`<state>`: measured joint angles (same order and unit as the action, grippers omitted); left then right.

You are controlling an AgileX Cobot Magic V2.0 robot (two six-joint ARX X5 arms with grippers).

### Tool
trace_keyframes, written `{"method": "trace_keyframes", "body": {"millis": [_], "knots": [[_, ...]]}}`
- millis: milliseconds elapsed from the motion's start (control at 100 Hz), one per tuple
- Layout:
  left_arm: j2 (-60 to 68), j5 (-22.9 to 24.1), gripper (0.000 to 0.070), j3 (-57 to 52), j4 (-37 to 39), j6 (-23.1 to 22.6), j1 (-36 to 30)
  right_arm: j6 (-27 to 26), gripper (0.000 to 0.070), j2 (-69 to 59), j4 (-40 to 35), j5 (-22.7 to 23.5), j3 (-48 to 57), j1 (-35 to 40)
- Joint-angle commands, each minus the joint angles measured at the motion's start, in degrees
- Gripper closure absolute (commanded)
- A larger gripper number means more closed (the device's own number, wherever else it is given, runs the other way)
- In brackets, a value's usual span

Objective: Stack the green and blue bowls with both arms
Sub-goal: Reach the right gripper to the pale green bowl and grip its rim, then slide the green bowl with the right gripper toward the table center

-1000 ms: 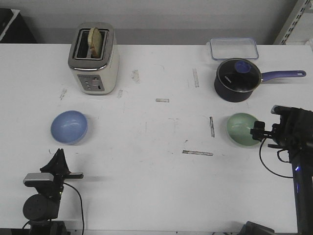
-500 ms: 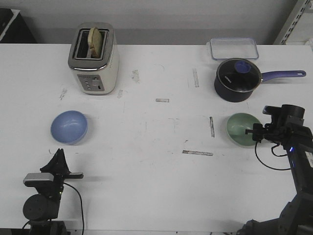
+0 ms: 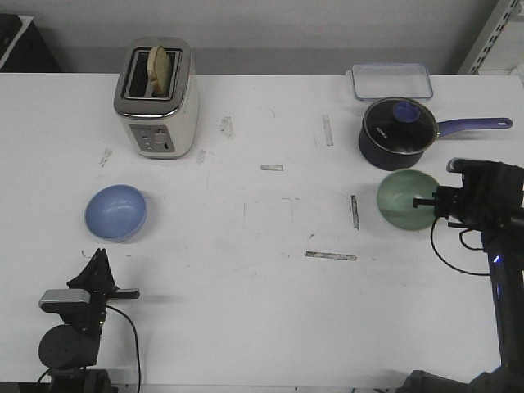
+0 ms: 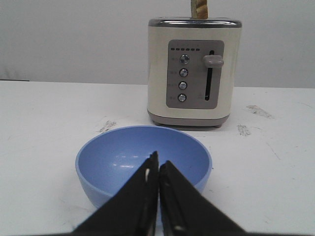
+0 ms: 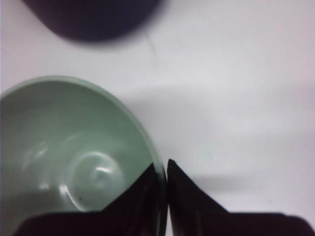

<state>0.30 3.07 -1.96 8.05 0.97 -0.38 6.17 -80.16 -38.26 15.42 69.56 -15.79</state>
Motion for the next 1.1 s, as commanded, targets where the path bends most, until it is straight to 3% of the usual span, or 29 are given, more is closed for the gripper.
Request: {"method": "trace_keyframes", "body": {"millis": [0, 200, 380, 500, 590, 980, 1040, 1090], "knots": [[-0.11, -0.04, 0.0698, 1.20, 0.59, -0.09, 0.09, -3.17, 0.0700, 1.90, 0.52, 3.32, 3.02, 3.50], [-0.11, -0.04, 0.0698, 1.20, 0.59, -0.09, 0.09, -8.96, 0.0700, 3.21, 0.20, 7.23, 5.44, 20.63], [-0.11, -0.04, 0.0698, 1.20, 0.59, -0.09, 0.09, -8.85, 0.0700, -1.36, -1.44, 3.41, 5.31, 38.03], [-0.11, -0.04, 0.0698, 1.20, 0.59, -0.11, 0.09, -7.23, 0.0700, -6.80, -1.53, -0.22, 5.29, 45.75], [-0.11, -0.04, 0.0698, 1.20, 0.59, -0.11, 0.09, -6.60, 0.0700, -11.28, -1.09, -2.25, 5.29, 48.96], [-0.11, -0.04, 0.0698, 1.20, 0.59, -0.11, 0.09, -5.90, 0.0699, -19.74, -0.33, -1.99, 5.29, 51.15], [-0.11, -0.04, 0.0698, 1.20, 0.59, -0.11, 0.09, -5.92, 0.0675, -19.63, -0.83, -1.95, 5.33, 51.08], [-0.11, -0.04, 0.0698, 1.20, 0.61, -0.09, 0.09, -5.90, 0.0590, -19.63, -1.44, -1.88, 5.46, 51.08]]}}
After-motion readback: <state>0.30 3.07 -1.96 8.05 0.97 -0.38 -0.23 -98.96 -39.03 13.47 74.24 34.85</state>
